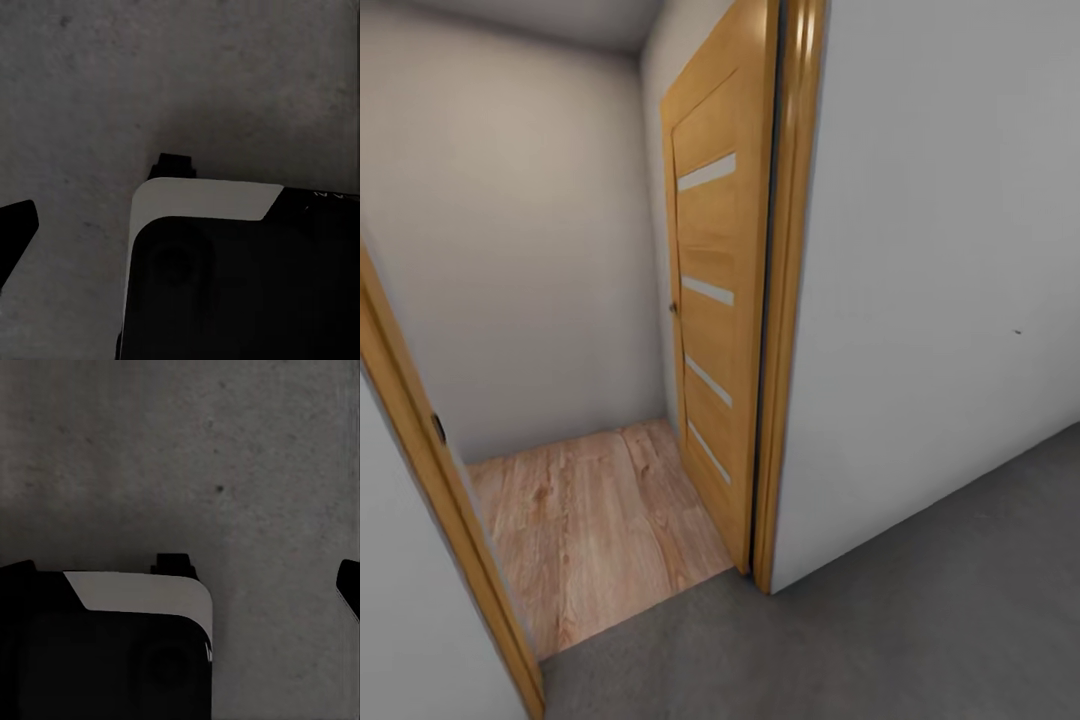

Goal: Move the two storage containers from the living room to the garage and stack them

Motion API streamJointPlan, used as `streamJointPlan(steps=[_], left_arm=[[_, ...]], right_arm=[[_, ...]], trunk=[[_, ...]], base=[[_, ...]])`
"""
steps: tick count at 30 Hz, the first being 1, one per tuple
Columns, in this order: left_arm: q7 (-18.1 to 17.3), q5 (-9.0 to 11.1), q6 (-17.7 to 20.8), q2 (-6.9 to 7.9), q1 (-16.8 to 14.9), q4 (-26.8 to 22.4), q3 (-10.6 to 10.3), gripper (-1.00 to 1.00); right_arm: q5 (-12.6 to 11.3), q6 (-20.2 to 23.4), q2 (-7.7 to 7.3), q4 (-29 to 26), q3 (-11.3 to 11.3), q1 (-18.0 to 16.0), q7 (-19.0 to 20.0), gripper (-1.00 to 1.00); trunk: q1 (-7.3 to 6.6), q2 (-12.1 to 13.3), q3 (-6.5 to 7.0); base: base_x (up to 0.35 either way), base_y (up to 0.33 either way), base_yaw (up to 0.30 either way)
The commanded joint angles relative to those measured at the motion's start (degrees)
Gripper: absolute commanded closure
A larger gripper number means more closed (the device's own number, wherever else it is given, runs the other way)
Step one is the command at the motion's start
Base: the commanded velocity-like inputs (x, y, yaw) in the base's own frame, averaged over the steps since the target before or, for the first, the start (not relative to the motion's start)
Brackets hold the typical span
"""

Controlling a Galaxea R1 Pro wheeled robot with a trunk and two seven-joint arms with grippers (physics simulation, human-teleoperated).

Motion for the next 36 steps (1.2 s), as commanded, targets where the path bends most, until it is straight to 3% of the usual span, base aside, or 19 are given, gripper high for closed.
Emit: streamJointPlan(steps=[1, 7, 13, 29, 36], left_arm=[[0.1, 0.54, 0.23, -0.01, -0.02, -0.04, -0.12, -1.0], [0.1, 0.52, 0.19, -0.01, 0.0, -0.04, -0.12, -1.0], [0.1, 0.67, -2.48, -0.05, 0.0, 0.04, -0.12, -1.0], [0.1, 0.72, -2.87, -0.04, 0.0, 0.05, -0.11, -1.0], [0.1, 0.86, -2.93, -0.01, 0.0, 0.05, -0.11, -1.0]], right_arm=[[-0.52, -0.29, 0.04, 0.17, 0.48, -0.07, -0.05, -1.0], [-0.53, -0.29, -0.03, 0.2, 0.48, -0.07, -0.05, -1.0], [-0.53, -0.29, -0.11, 0.24, 0.48, -0.07, -0.05, -1.0], [-0.53, -0.29, -0.47, 0.25, 0.48, -0.07, -0.12, -1.0], [-0.49, -0.34, -0.57, 0.25, 0.48, -0.07, -0.11, -1.0]], trunk=[[0.03, -0.04, -0.06], [0.03, -0.04, -0.06], [0.03, -0.04, -0.06], [0.03, -0.04, -0.06], [0.03, -0.04, -0.06]], base=[[0.322, 0.0, 0.0], [0.322, 0.0, 0.0], [0.322, 0.0, 0.0], [0.319, 0.0, 0.0], [0.099, 0.0, 0.161]])
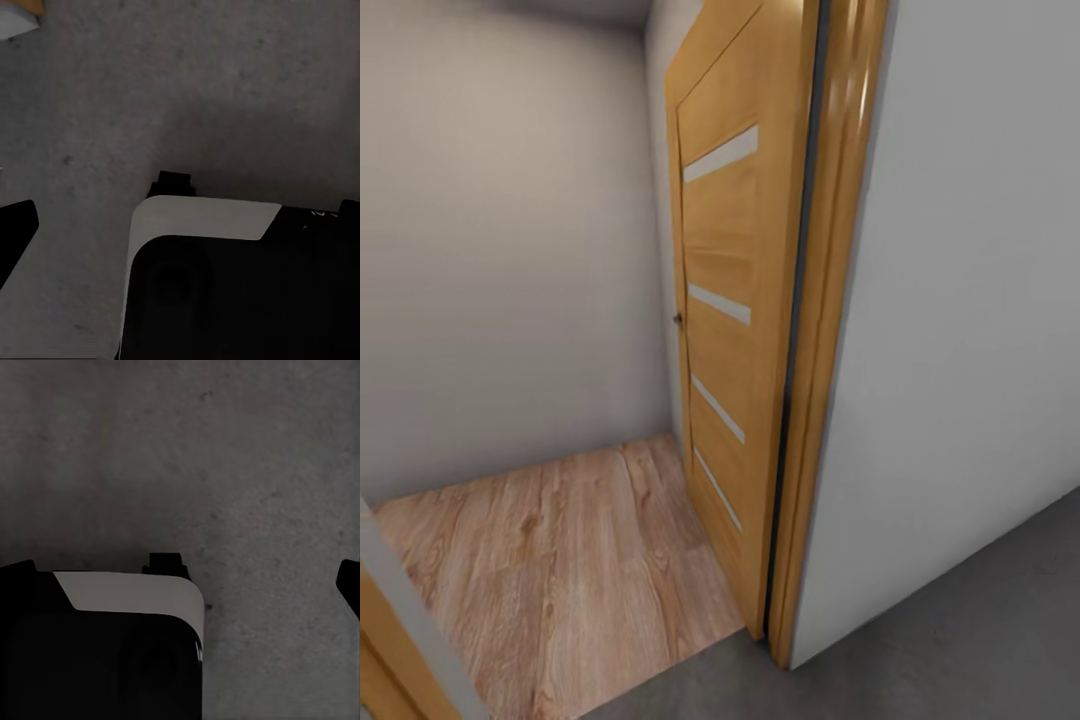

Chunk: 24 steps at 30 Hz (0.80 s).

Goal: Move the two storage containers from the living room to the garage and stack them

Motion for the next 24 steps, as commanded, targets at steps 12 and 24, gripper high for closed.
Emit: streamJointPlan(steps=[12, 24], left_arm=[[0.08, 0.7, 0.09, -0.05, -0.03, -0.02, -0.14, -1.0], [0.08, 0.58, 0.09, -0.16, -0.03, -0.02, -0.16, -1.0]], right_arm=[[-0.47, -0.35, 0.04, 0.18, 0.48, -0.06, -0.04, -1.0], [-0.47, -0.27, 0.04, 0.18, 0.48, -0.06, -0.05, -1.0]], trunk=[[0.0, -0.04, -0.06], [0.0, -0.04, -0.06]], base=[[0.003, 0.0, 0.265], [0.157, 0.0, 0.098]])
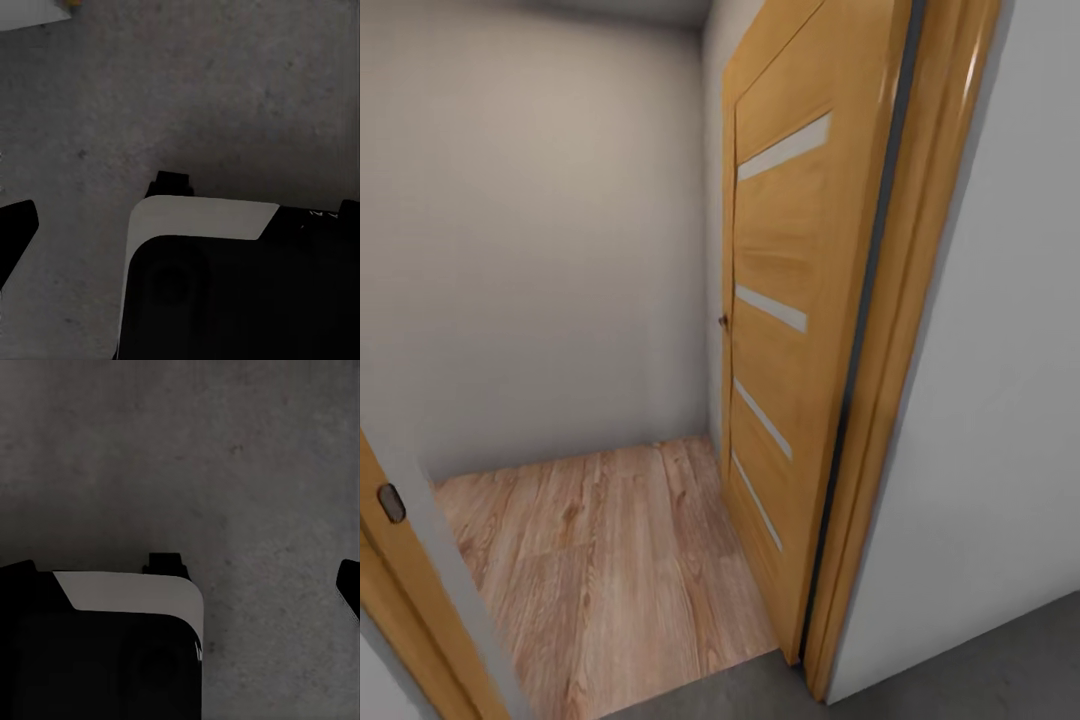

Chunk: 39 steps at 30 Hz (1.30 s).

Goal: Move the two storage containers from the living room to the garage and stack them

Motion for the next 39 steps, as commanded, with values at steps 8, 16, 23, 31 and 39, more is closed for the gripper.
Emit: streamJointPlan(steps=[8, 16, 23, 31, 39], left_arm=[[0.08, 0.5, 0.09, -0.06, -0.03, -0.03, -0.12, -1.0], [0.08, 0.54, 0.1, 0.09, -0.03, -0.03, -0.11, -1.0], [0.08, 0.59, 0.09, 0.13, -0.03, -0.03, -0.1, -1.0], [0.08, 0.77, 0.09, 0.12, -0.03, -0.03, -0.09, -1.0], [0.08, 0.57, 0.09, 0.11, -0.03, -0.03, -0.1, -1.0]], right_arm=[[-0.52, -0.3, 0.05, 0.18, 0.48, -0.07, -0.04, -1.0], [-0.52, -0.33, -0.01, 0.18, 0.48, -0.07, -0.05, -1.0], [-0.52, -0.37, -0.03, 0.18, 0.48, -0.07, -0.03, -1.0], [-0.52, -0.38, -0.04, 0.18, 0.48, -0.07, -0.05, -1.0], [-0.52, -0.32, -0.04, 0.18, 0.48, -0.07, -0.04, -1.0]], trunk=[[0.03, -0.04, -0.06], [0.03, -0.04, -0.06], [0.03, -0.04, -0.06], [0.03, -0.04, -0.06], [0.03, -0.04, -0.06]], base=[[0.318, 0.0, 0.001], [0.322, 0.0, 0.088], [0.201, 0.0, 0.258], [0.015, 0.0, 0.257], [0.236, -0.057, 0.035]])
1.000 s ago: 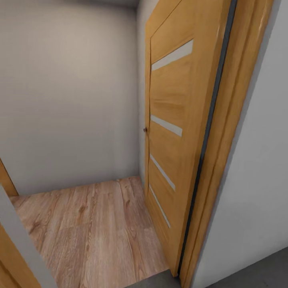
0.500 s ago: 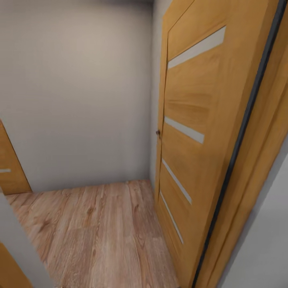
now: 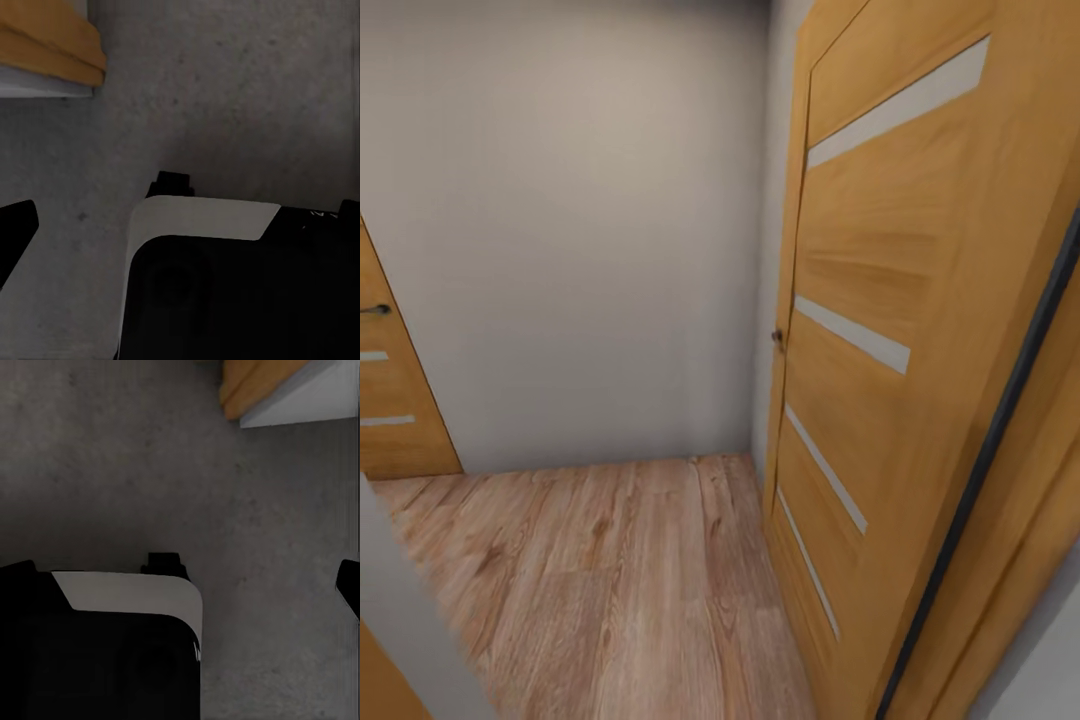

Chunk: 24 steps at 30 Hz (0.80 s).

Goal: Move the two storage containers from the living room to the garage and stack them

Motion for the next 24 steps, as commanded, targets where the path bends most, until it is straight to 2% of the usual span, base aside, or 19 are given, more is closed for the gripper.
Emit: streamJointPlan(steps=[1, 11, 24], left_arm=[[0.09, 0.52, 0.09, 0.0, -0.03, -0.03, -0.12, -1.0], [0.09, 0.53, 0.09, 0.0, -0.03, -0.03, -0.12, -1.0], [0.09, 0.69, 0.09, 0.04, -0.03, -0.03, -0.12, -1.0]], right_arm=[[-0.52, -0.3, 0.05, 0.18, 0.48, -0.07, -0.03, -1.0], [-0.52, -0.3, 0.09, 0.18, 0.48, -0.07, -0.04, -1.0], [-0.52, -0.37, 0.05, 0.18, 0.48, -0.07, -0.02, -1.0]], trunk=[[0.03, -0.04, -0.06], [0.03, -0.04, -0.06], [0.03, -0.04, -0.06]], base=[[0.296, -0.088, 0.002], [0.28, -0.084, 0.018], [0.019, -0.005, 0.258]])
